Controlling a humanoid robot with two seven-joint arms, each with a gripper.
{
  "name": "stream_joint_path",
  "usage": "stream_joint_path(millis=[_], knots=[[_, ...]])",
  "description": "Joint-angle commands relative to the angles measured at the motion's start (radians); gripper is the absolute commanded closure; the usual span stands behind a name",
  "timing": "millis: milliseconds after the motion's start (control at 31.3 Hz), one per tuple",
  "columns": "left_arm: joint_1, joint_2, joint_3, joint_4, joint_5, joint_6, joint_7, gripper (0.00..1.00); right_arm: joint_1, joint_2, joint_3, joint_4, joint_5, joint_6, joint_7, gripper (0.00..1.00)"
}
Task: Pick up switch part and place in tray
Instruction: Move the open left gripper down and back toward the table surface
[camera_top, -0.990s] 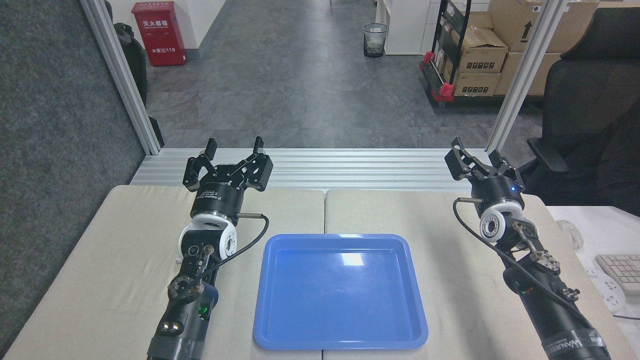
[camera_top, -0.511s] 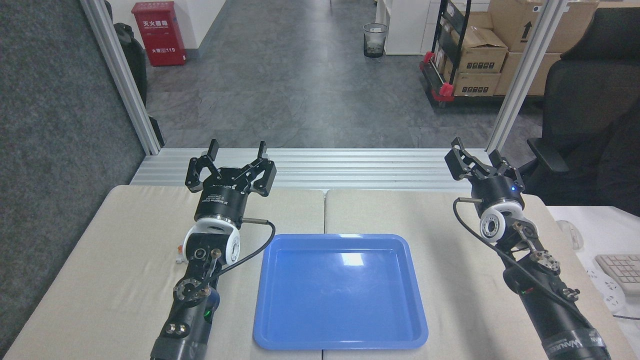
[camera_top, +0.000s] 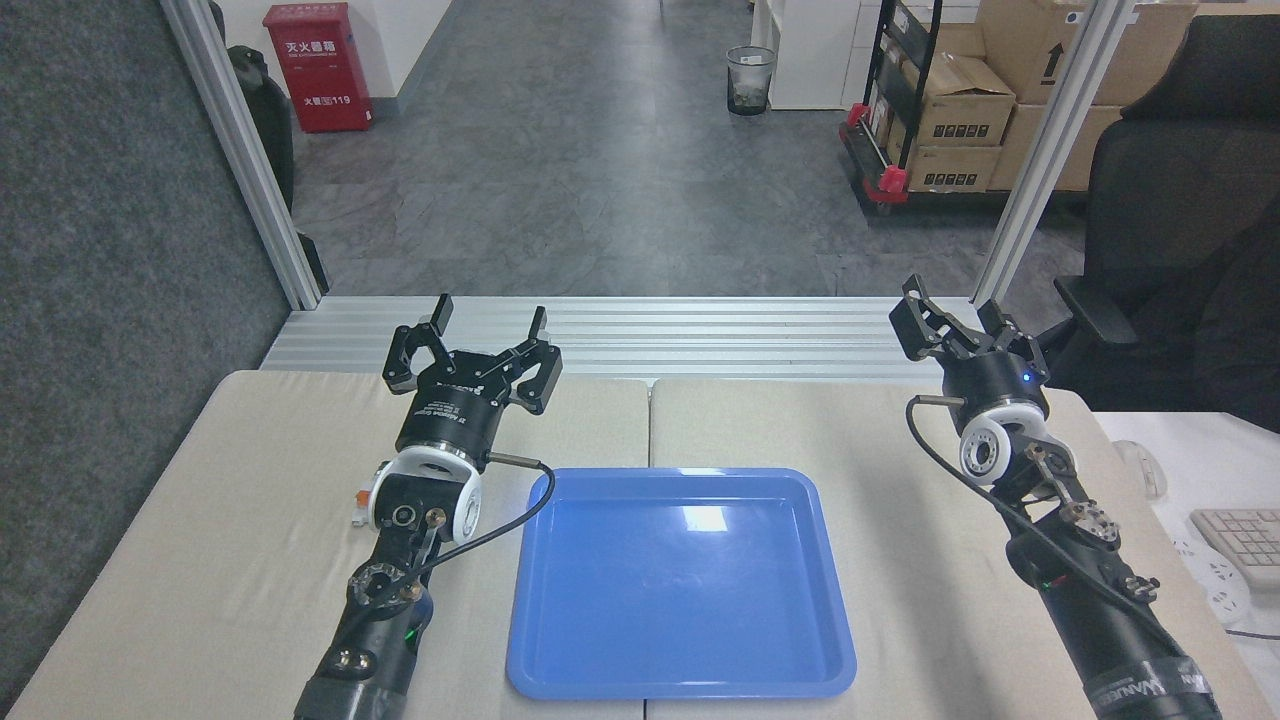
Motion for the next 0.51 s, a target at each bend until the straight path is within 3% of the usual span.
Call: stream_joint_path(millis=[0, 288, 479], knots=[[0.0, 0.048, -0.042, 0.034, -0.002, 0.005, -0.013, 0.0, 0.0, 0.0, 0.0, 0.0, 0.0, 0.0, 0.0, 0.01], [0.005, 0.051, -0.025, 0.095, 0.005, 0.025, -0.025, 0.0, 0.0, 0.0, 0.0, 0.0, 0.0, 0.0, 0.0, 0.01], [0.006, 0.134, -0.011, 0.175, 0.012, 0.022, -0.048, 0.0, 0.0, 0.0, 0.0, 0.0, 0.0, 0.0, 0.0, 0.01]])
